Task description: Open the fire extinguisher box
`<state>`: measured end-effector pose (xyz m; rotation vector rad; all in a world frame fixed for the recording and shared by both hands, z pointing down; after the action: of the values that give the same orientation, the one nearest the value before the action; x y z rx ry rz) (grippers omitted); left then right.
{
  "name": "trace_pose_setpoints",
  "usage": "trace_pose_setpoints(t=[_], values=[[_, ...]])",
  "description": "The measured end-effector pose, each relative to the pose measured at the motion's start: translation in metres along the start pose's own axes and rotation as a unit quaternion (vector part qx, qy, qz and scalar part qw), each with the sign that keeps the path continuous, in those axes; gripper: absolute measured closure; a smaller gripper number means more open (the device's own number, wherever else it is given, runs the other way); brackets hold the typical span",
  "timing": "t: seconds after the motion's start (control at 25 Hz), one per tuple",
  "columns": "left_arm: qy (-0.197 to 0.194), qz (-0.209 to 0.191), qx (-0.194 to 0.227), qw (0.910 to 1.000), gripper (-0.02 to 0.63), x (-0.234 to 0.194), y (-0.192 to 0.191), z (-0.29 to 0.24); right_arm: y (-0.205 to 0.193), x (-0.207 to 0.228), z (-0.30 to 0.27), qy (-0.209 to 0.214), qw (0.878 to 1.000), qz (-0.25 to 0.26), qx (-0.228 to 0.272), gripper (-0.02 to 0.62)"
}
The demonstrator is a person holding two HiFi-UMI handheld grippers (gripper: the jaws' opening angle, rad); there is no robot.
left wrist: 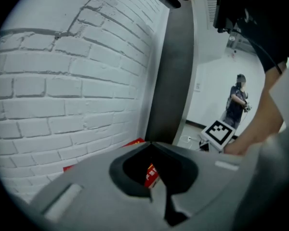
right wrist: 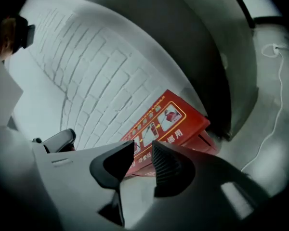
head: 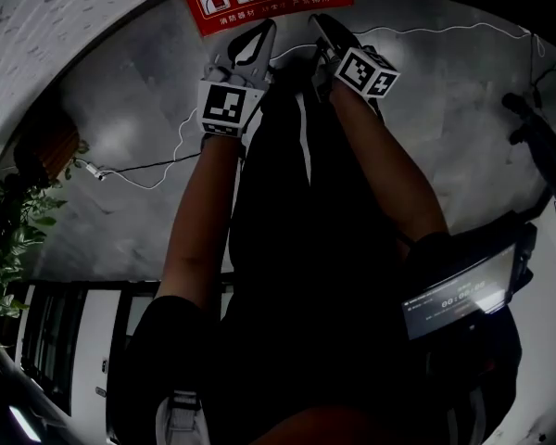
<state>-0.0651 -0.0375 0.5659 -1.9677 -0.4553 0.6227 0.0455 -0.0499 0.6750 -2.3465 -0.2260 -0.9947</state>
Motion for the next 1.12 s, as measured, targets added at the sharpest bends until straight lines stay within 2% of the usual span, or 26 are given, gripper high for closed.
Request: trace_pose_setpoints(t=[0.16,0.4,0.8,1.04,1.12], values=[[-0.002,-0.008,-0.005,1.0,0.601,0.0,-0.001,-0.008,-0.012,0.025,-0.012,-0.006,0.994,-0.107,0.016,0.468],[-0.012,-0.004,-0.004,0.9999,0.601,0.003,-0.005,-0.018,-0.029,0.047,-0.028,0.026,0.979,-0.199,0.039,0.431],[-0.004,0.028,-0.011,0.9995,0.601,0.004,-0.03,-0.019,-0.035,0.068,-0.044,0.036,0.979,-0.202,0.02,0.422],[0.004,0.035,-0.01,0.9993,0.601,0.004,-0.028,-0.015,-0.028,0.068,-0.05,0.042,0.976,-0.212,0.025,0.422],[0.009,0.039,-0.008,0.9992,0.601,0.003,-0.027,-0.013,-0.025,0.068,-0.051,0.044,0.974,-0.219,0.03,0.462]])
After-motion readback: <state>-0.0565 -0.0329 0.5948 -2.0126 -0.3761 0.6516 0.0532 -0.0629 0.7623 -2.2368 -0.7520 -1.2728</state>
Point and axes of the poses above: the fingertips, and each gripper's own axes: z backward along the fingers, x to its right, y out of its top, the point moved 2 cm from there along z, backward along the fingers, and after that the axes turned 5 degrees about -y, right-handed, at the moved point
